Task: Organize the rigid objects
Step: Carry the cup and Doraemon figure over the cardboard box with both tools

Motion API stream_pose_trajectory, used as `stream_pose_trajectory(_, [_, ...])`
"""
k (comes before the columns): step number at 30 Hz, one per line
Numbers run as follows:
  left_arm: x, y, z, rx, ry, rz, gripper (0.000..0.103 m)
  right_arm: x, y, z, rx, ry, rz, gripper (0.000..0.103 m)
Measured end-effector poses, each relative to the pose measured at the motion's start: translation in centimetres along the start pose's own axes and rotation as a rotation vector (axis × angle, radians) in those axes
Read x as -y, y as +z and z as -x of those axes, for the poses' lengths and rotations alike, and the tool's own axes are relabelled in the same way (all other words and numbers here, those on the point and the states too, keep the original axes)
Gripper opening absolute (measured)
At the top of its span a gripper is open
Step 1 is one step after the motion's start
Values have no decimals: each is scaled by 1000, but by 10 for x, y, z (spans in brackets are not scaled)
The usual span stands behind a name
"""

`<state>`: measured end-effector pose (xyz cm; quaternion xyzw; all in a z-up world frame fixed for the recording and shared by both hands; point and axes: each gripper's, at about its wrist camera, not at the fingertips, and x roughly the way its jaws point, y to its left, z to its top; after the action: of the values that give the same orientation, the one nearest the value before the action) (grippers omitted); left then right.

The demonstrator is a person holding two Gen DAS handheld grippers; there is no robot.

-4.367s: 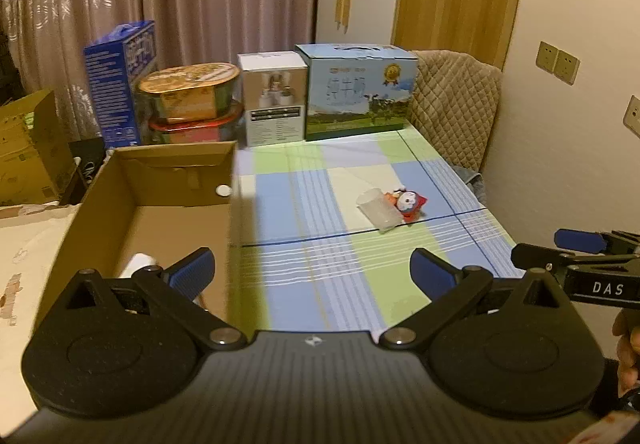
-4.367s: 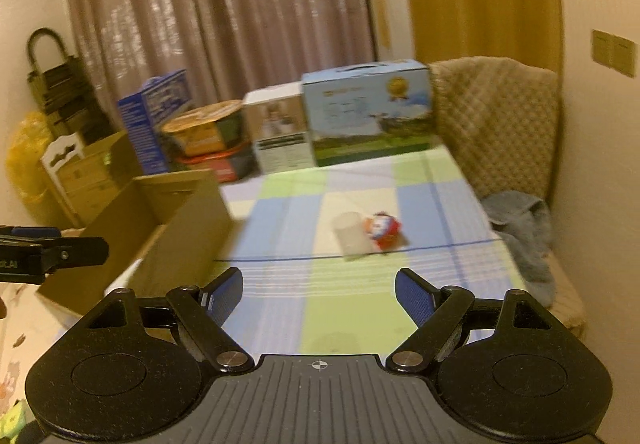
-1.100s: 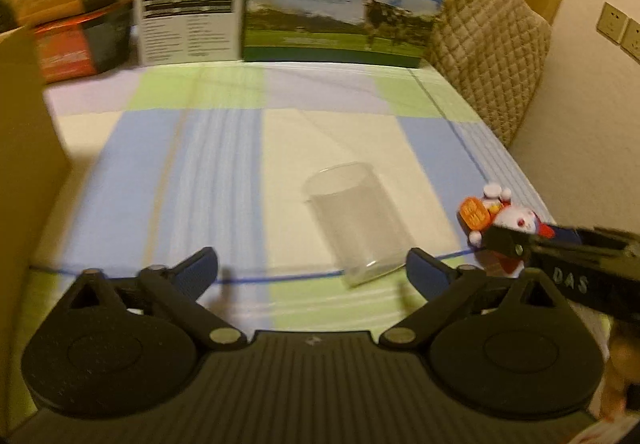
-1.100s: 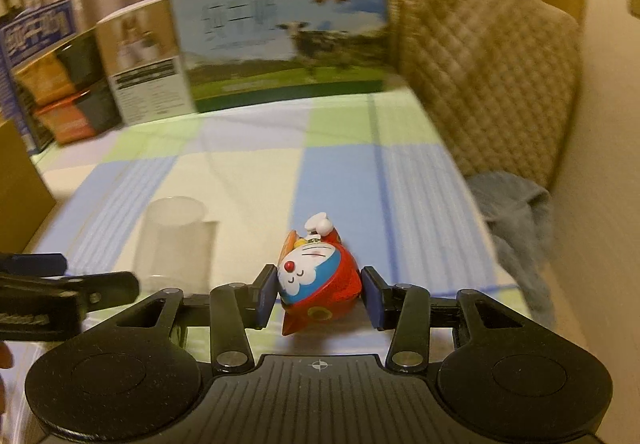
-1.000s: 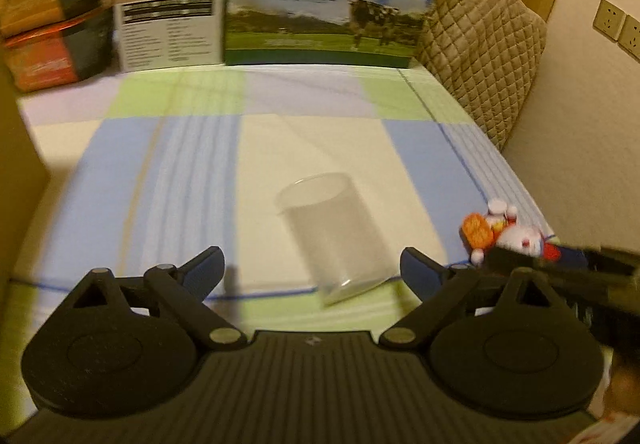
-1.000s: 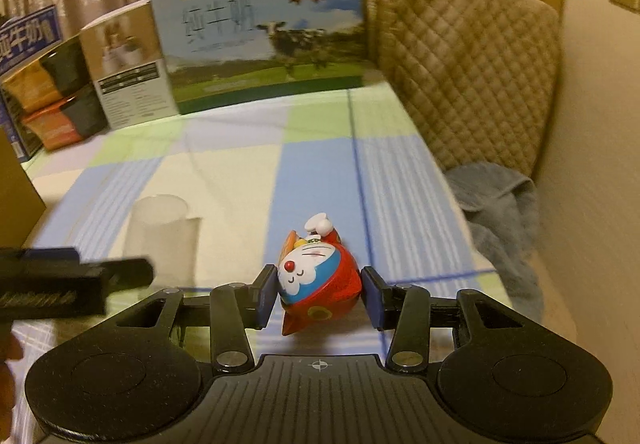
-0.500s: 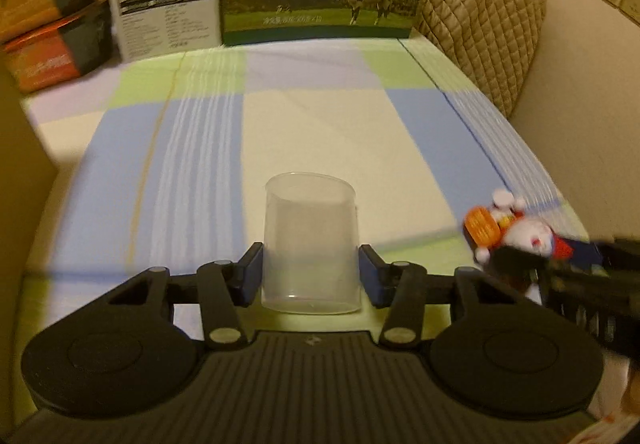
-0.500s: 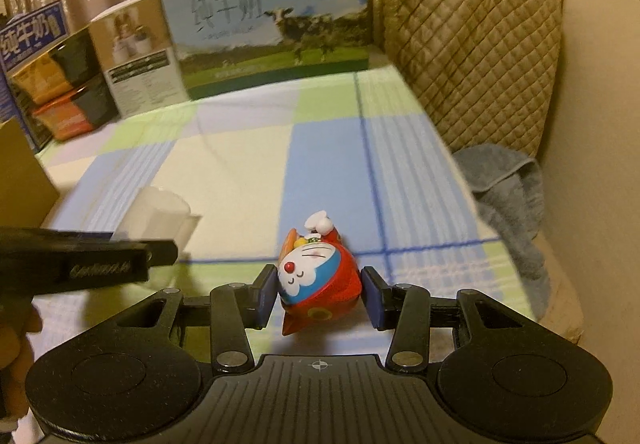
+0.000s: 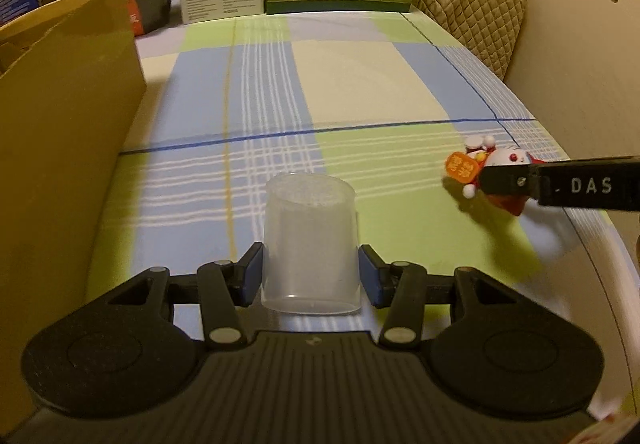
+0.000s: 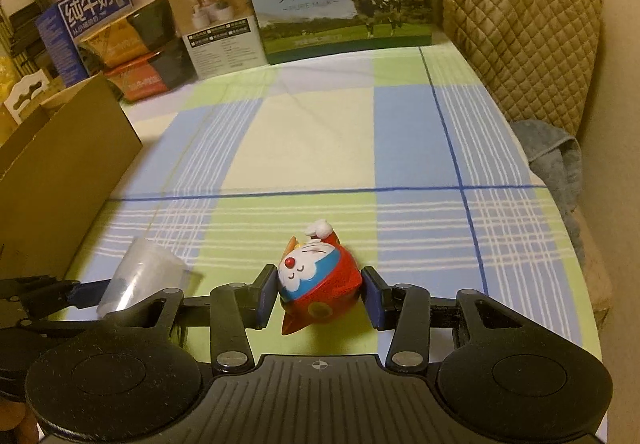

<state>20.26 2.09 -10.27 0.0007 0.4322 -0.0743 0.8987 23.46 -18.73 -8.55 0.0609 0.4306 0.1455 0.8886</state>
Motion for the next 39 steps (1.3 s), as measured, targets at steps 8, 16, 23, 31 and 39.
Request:
stream_pose_trajectory(8, [1,-11,25,8,-20,22,45,-12,-10,24,32,18,-42,42])
stream_pose_trajectory(16, [4,-10,75,55,-27,19,45,-30,-35,69,79,18,-107,42])
stream_pose_trajectory(23, [3,-12,128,117,-30,18,45,-52,-46,118,131,9,-100,42])
stream_pose_trajectory(31, [-2,-16,179,169,-24,20,45,-73,-54,161,177,12,-74,42])
stream_pose_trajectory(39, [-5,-21,214,200,-22,18,45,-91,-55,188,209,24,-49,42])
